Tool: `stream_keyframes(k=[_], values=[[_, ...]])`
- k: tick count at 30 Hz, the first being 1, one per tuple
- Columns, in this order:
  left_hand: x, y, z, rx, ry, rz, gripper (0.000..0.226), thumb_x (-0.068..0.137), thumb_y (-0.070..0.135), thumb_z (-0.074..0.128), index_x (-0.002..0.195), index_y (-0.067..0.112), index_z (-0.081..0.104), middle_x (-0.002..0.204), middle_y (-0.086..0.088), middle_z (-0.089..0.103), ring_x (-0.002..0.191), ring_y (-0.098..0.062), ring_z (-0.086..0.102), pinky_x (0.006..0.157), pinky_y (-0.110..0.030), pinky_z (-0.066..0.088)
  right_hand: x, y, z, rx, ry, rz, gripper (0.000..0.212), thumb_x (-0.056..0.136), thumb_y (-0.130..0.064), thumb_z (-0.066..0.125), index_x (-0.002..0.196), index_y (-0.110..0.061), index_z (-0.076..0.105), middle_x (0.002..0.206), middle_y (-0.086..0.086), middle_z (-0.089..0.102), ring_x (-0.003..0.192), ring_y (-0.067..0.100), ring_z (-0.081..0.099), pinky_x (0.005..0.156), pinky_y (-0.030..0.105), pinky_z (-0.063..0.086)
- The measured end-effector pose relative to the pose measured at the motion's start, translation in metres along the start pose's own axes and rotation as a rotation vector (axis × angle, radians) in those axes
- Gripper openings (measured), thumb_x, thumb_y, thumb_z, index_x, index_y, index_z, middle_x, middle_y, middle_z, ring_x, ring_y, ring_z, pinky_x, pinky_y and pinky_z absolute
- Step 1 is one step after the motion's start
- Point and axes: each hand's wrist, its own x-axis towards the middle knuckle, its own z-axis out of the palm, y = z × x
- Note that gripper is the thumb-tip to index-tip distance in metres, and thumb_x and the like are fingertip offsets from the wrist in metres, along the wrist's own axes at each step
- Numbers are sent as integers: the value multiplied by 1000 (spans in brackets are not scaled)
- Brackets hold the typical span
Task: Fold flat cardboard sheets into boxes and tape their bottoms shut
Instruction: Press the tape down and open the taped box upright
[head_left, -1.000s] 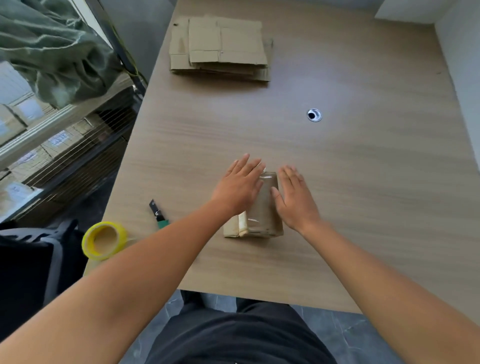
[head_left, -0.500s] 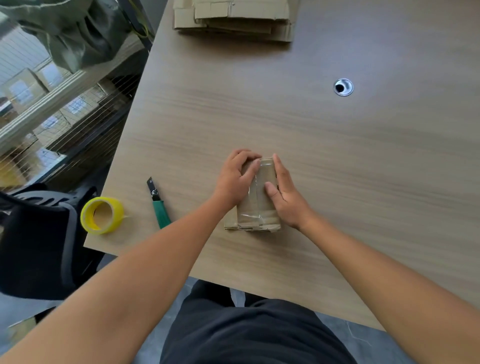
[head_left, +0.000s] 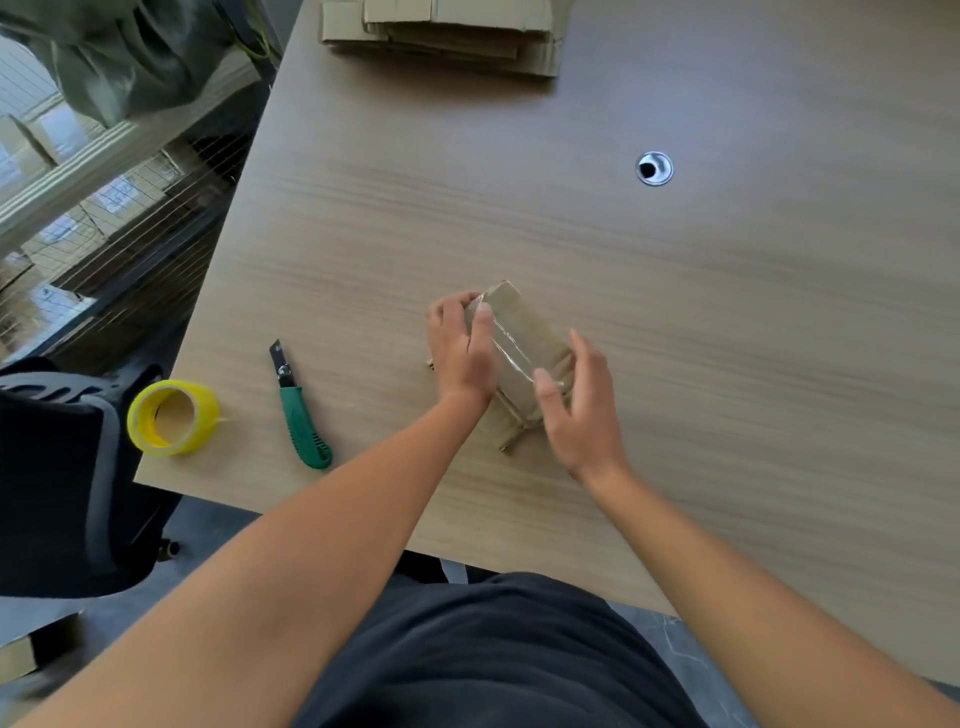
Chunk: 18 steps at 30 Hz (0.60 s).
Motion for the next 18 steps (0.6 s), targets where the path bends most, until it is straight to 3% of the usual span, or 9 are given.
stream_keyframes(k=[2,4,6,8,9,11,14,16,18], values=[[-8,-10,-3,63,-105,107,33,94,32,48,123,22,58,123,3,48,119,-13,47,109,-37,37,-11,6,14,-12,77,-8,74,96,-43,49,154,-3,26,158,13,26,149,20,21,121,26,16],[-7,-17,-10,137,-149,187,35,95,35,50,125,19,57,122,2,52,117,-13,49,106,-34,39,-11,10,23,44,218,-54,65,94,-33,54,146,3,37,147,17,34,142,25,31,120,29,24],[1,-17,-19,259,-140,250,29,93,41,58,112,19,60,109,4,57,102,-12,54,93,-32,46,-3,15,25,85,330,-141,54,90,-26,56,132,7,49,129,18,45,126,27,43,112,36,35],[12,-7,-28,427,-148,294,28,88,45,65,94,19,56,94,6,58,85,-12,53,78,-34,47,5,20,22,111,342,-212,49,89,-25,55,124,9,53,118,18,50,115,24,46,103,40,42],[18,-2,-31,493,-175,308,30,87,45,66,95,18,54,94,5,58,83,-13,53,74,-36,47,8,23,19,107,325,-238,50,88,-27,56,122,9,53,116,18,51,112,23,47,100,41,44],[27,6,-34,579,-269,419,37,90,41,62,116,16,54,115,-1,58,96,-20,58,81,-37,47,13,31,10,70,243,-284,60,85,-34,61,125,9,51,118,16,48,111,24,47,99,40,45],[41,3,-36,629,-491,752,46,98,23,49,142,11,48,150,-8,44,138,-28,43,114,-37,35,15,48,-6,-64,35,-392,97,74,-51,78,140,8,37,132,13,36,126,29,41,111,36,39],[42,3,-35,552,-616,690,41,102,15,42,142,17,53,155,-1,40,141,-20,39,116,-30,31,19,59,-15,-163,-33,-482,109,73,-57,80,145,8,30,139,14,32,132,30,38,115,40,38],[36,3,-34,469,-622,598,41,103,15,43,142,18,52,153,1,39,139,-12,40,114,-29,34,22,68,-20,-203,-51,-539,107,79,-58,75,147,8,24,142,17,29,135,35,36,117,42,36]])
